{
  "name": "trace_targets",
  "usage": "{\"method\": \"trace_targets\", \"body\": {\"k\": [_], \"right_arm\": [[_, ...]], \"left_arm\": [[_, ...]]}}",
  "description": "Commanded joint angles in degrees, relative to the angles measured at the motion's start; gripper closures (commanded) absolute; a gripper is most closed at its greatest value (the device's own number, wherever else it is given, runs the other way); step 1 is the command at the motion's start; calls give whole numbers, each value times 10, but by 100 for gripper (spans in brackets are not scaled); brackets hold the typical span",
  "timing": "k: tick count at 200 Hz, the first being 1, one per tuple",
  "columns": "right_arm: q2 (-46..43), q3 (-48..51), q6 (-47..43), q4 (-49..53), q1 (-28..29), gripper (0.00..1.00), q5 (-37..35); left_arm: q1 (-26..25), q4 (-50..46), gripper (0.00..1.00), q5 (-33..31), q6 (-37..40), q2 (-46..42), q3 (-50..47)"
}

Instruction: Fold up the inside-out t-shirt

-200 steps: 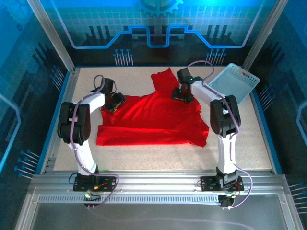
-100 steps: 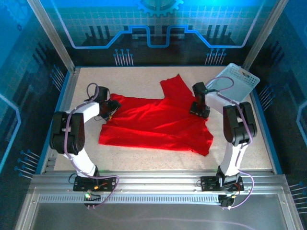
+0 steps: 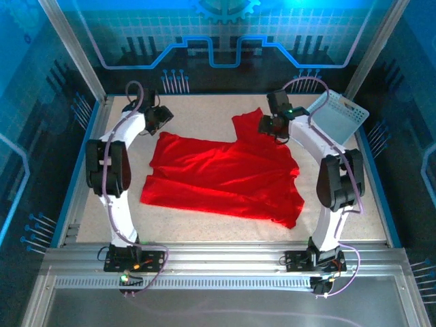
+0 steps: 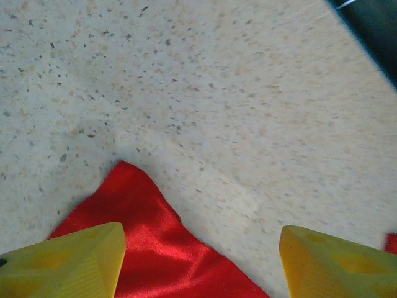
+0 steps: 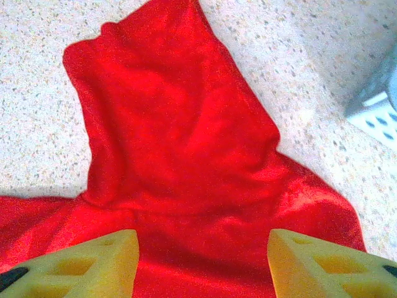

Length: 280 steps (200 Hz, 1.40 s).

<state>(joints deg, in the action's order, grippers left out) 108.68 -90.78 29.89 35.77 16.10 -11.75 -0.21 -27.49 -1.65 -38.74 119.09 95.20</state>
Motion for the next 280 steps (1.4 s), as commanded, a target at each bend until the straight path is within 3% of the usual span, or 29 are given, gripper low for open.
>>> {"method": "trace_targets", "body": {"k": [1, 37, 73, 96, 127, 182, 206, 230, 280], "right_arm": [[40, -21, -21, 24, 1, 42, 6], [53, -22, -31, 7, 0, 41, 28], [79, -43, -72, -25, -4, 39, 76], [121, -92, -85, -22, -6, 38, 86], [192, -176, -89, -4, -13, 37, 73], [329, -341, -105, 60, -13, 36, 105], [383, -420, -86, 126, -15, 36, 60], [399, -430, -52, 143, -32, 37, 49], [391, -437, -72, 129, -31, 38, 62]], "left_arm": [[2, -87, 33, -27, 19, 43, 36], [2, -85, 34, -31, 39, 84, 68], [3, -101, 41, -38, 46, 123, 102], [2, -112, 49, -43, 42, 135, 115], [2, -129, 71, -48, 40, 139, 128], [26, -96, 93, -57, 22, 67, 36], [45, -70, 96, -64, 18, 12, -29], [62, -46, 96, -62, 21, -40, -80], [66, -50, 95, -48, 43, -58, -75]]}}
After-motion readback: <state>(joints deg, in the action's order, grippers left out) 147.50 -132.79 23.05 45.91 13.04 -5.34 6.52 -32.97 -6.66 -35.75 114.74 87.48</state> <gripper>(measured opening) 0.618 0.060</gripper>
